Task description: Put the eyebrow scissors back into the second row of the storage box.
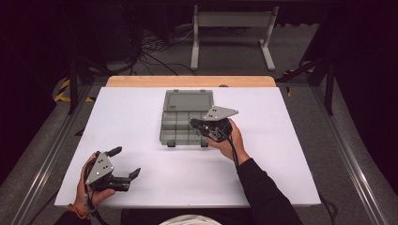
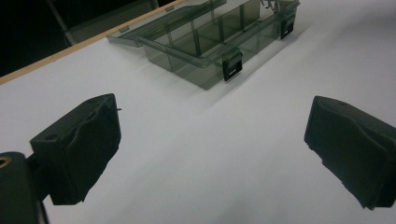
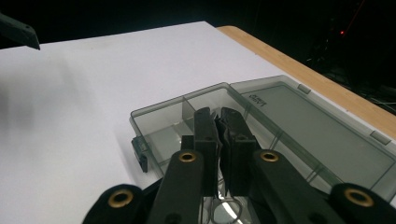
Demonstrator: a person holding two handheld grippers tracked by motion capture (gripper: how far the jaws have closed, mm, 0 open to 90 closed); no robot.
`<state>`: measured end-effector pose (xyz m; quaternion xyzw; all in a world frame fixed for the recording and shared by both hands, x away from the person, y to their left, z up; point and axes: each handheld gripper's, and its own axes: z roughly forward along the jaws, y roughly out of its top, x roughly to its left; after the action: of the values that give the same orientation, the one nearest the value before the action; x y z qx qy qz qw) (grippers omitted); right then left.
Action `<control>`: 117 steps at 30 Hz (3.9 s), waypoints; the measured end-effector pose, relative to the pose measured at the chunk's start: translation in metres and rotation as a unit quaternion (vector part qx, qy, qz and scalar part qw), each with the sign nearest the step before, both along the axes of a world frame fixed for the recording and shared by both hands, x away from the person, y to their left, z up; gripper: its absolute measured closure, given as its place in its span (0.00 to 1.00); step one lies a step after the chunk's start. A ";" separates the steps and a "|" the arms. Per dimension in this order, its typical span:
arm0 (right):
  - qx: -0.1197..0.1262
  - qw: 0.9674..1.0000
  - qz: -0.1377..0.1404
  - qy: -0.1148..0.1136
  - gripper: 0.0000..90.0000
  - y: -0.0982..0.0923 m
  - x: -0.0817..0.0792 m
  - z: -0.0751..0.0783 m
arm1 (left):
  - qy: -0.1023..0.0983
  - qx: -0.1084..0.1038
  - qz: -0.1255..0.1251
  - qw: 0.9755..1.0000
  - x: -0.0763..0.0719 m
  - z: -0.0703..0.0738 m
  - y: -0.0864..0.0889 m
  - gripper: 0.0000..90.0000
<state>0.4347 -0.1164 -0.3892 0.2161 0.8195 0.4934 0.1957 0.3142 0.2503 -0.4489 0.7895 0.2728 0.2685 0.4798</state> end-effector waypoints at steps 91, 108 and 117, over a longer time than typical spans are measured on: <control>0.004 1.000 -0.019 0.011 0.92 0.001 0.013 -0.009 | 0.001 0.001 -0.004 1.000 0.000 -0.001 0.000 0.05; 0.005 1.000 -0.020 -0.012 0.88 -0.003 0.004 0.003 | 0.002 0.002 -0.005 1.000 0.000 -0.001 -0.001 0.05; 0.015 0.999 -0.038 -0.025 0.77 -0.015 -0.003 0.013 | 0.004 0.003 -0.004 1.000 0.000 -0.001 -0.001 0.05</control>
<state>0.4322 -0.1309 -0.3766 0.2376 0.7979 0.5030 0.2319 0.3144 0.2493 -0.4501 0.7929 0.2705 0.2642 0.4779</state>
